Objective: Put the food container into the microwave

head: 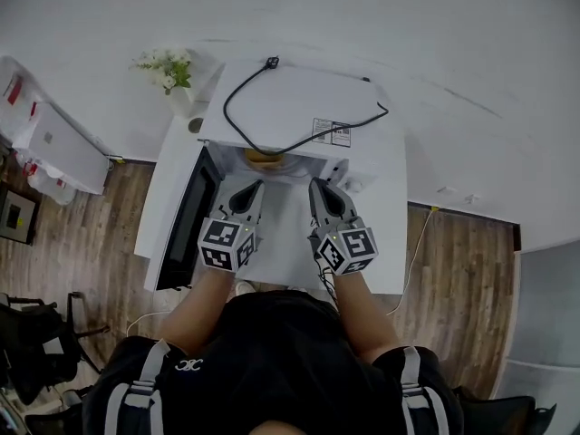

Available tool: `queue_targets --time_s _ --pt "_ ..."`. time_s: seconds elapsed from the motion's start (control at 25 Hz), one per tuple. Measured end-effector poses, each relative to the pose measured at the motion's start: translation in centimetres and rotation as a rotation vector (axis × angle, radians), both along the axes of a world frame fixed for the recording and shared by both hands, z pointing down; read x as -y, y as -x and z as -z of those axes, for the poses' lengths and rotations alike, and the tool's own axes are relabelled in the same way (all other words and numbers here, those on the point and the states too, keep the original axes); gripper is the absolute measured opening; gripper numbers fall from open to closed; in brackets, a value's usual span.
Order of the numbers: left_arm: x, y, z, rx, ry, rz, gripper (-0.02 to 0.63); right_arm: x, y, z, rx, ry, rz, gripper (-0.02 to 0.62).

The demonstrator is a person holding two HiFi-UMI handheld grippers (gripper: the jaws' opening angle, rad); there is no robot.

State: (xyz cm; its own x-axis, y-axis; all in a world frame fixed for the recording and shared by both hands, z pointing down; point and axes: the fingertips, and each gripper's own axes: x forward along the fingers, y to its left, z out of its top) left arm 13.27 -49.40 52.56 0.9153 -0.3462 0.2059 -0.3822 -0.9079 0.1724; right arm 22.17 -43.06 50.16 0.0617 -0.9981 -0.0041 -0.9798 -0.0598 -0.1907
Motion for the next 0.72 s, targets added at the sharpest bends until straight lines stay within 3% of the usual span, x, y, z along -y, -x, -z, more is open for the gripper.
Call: queue_targets --time_s 0.2,0.72 --pt "-0.1 -0.8 -0.2 0.009 -0.002 -0.002 0.002 -1.7 -1.3 -0.6 -0.057 0.039 -0.089 -0.005" --pt "-0.4 -1.6 -0.3 0.016 -0.007 -0.013 0.002 -2.1 -2.4 -1.5 0.005 0.052 -0.131 -0.005"
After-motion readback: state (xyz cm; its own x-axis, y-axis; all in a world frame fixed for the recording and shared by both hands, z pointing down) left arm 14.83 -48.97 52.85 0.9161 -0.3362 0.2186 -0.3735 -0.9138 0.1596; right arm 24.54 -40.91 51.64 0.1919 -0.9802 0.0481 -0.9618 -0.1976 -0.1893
